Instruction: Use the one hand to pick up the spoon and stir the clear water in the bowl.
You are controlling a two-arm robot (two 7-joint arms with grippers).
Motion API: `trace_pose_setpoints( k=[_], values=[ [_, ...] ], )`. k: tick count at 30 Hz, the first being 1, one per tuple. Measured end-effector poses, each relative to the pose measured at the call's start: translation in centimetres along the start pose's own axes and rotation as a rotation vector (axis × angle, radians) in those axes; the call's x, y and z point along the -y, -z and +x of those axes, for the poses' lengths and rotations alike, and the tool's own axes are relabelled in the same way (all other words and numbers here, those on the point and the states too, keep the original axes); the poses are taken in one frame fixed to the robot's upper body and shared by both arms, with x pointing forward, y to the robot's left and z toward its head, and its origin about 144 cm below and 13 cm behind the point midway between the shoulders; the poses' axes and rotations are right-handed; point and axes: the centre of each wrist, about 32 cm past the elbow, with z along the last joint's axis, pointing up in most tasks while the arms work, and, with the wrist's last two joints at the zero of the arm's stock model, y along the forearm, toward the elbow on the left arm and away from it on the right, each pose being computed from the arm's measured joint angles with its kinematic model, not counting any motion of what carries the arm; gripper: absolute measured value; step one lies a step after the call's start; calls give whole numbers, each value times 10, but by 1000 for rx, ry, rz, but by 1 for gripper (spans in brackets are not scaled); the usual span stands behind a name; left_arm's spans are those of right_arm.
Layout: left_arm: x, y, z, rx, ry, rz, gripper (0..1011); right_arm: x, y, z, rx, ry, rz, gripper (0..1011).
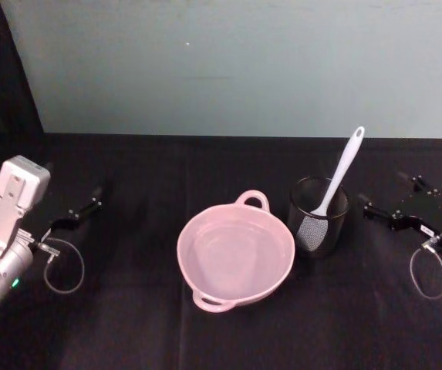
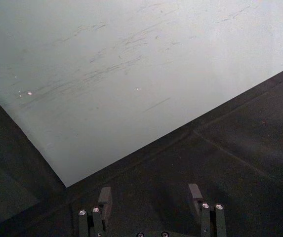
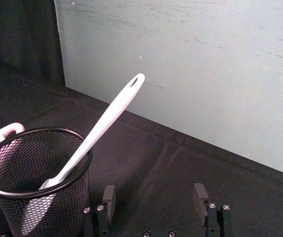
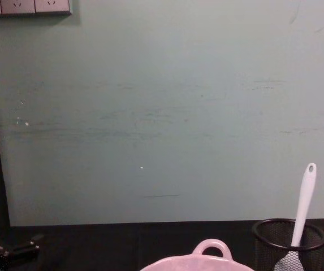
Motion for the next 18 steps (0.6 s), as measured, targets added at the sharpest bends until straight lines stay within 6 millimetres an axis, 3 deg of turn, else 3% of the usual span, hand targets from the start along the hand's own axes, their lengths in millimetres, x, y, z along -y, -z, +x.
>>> trace_pose_setpoints(
  k=[18],
  values=[
    [0, 0, 0, 0, 0, 0, 1005, 0, 0, 1, -5, 1, 8, 1002]
  ],
)
